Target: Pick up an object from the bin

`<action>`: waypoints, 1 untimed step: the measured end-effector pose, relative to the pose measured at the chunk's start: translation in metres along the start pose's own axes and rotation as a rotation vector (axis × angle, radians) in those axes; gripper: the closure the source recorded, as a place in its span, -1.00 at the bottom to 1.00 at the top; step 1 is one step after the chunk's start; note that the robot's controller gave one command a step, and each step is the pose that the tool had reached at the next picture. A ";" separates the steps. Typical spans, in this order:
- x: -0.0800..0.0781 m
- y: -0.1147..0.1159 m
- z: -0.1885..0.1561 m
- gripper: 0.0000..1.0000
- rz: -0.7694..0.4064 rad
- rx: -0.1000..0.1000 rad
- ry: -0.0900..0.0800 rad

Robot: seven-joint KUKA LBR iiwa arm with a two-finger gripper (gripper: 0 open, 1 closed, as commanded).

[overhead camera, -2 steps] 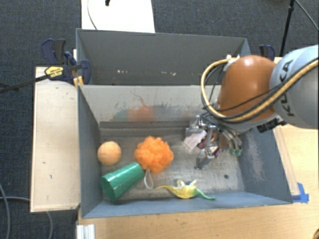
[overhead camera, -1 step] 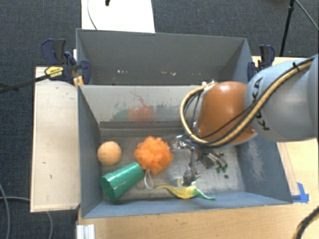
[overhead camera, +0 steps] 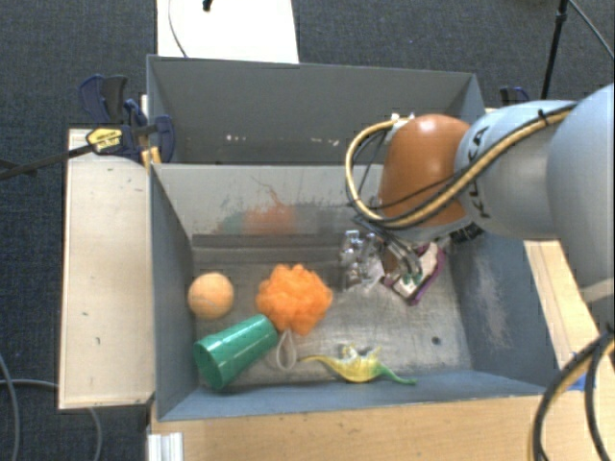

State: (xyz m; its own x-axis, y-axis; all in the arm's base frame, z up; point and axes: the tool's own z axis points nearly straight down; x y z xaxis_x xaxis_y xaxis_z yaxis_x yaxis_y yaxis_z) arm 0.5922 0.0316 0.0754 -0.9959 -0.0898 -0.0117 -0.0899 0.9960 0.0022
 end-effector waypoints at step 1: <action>0.000 0.000 0.000 1.00 0.001 0.000 0.000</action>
Offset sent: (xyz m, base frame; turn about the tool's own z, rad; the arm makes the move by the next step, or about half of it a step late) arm -0.0137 -0.0729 0.0741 0.0401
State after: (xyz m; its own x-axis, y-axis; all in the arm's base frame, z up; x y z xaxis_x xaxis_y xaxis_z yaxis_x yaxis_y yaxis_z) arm 0.5922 0.0316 0.0754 -0.9960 -0.0891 -0.0117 -0.0891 0.9960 0.0023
